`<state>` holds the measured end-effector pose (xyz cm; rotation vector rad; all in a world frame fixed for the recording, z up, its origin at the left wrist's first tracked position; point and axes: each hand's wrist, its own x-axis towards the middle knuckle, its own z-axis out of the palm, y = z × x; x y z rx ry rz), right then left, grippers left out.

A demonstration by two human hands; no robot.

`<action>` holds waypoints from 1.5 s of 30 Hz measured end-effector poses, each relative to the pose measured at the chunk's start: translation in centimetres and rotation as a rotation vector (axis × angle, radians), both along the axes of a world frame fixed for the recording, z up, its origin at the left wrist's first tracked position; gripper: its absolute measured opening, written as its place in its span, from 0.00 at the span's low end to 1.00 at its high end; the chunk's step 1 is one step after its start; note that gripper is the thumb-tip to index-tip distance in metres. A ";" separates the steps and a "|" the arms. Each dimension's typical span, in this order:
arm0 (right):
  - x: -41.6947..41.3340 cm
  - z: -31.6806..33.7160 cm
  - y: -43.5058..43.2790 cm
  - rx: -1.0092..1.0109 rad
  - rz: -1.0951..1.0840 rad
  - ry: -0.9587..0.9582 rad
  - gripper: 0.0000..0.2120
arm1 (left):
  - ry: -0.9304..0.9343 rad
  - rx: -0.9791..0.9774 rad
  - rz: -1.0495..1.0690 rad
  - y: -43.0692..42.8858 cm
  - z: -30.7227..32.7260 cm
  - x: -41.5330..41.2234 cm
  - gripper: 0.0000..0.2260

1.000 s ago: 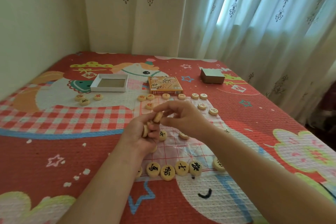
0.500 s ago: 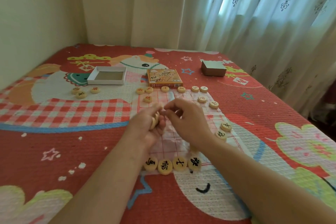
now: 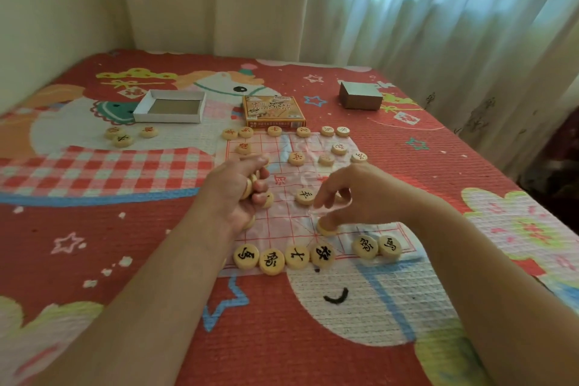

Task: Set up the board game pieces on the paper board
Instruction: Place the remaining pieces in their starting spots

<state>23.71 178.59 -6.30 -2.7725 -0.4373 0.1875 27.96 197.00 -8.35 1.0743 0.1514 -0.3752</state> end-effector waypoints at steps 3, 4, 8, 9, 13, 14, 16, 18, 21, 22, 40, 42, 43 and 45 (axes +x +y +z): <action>-0.1 -0.3 0.2 -0.089 0.032 0.040 0.11 | 0.001 0.003 -0.009 -0.1 0.1 -0.2 0.06; -0.1 -0.4 0.3 -0.108 0.038 0.049 0.12 | 0.001 0.003 -0.013 -0.1 0.1 -0.2 0.06; 0.0 -0.7 0.5 -0.126 0.045 0.046 0.11 | 0.009 -0.001 -0.028 -0.2 -0.1 -0.2 0.05; 0.1 -0.7 0.4 -0.111 0.050 0.024 0.11 | 0.010 -0.004 -0.031 -0.2 -0.1 -0.2 0.04; 0.4 -1.0 0.1 0.248 -0.002 -0.044 0.08 | 0.006 0.034 -0.079 -0.4 -0.3 -0.2 0.04; 0.5 -1.0 0.1 0.412 -0.029 -0.039 0.09 | 0.000 0.057 -0.112 -0.4 -0.2 -0.4 0.04; 0.6 -1.3 0.4 0.741 -0.051 -0.008 0.10 | -0.014 0.096 -0.193 -0.5 -0.1 -0.8 0.01; 0.8 -1.7 0.9 0.968 -0.041 0.025 0.12 | -0.023 0.119 -0.254 -0.7 -0.2 -1.2 0.02; 0.9 -2.2 1.6 1.124 -0.029 0.044 0.13 | -0.021 0.088 -0.280 -0.8 -0.3 -1.4 0.04; 1.0 -2.4 1.8 1.143 -0.037 0.043 0.12 | -0.015 0.077 -0.274 -0.8 -0.3 -1.4 0.05; 0.6 -2.3 2.8 1.036 -0.178 -0.068 0.13 | -0.265 0.394 -0.054 -1.4 -0.7 -1.9 0.08; 0.6 -2.4 2.7 0.950 -0.184 -0.165 0.13 | -0.271 0.383 -0.047 -1.4 -0.6 -1.9 0.09; 0.5 -2.4 2.6 0.881 -0.173 -0.228 0.13 | -0.269 0.375 -0.045 -1.4 -0.5 -1.9 0.10; 0.4 -2.4 2.4 0.730 -0.125 -0.319 0.15 | -0.270 0.363 -0.059 -1.3 -0.4 -1.8 0.11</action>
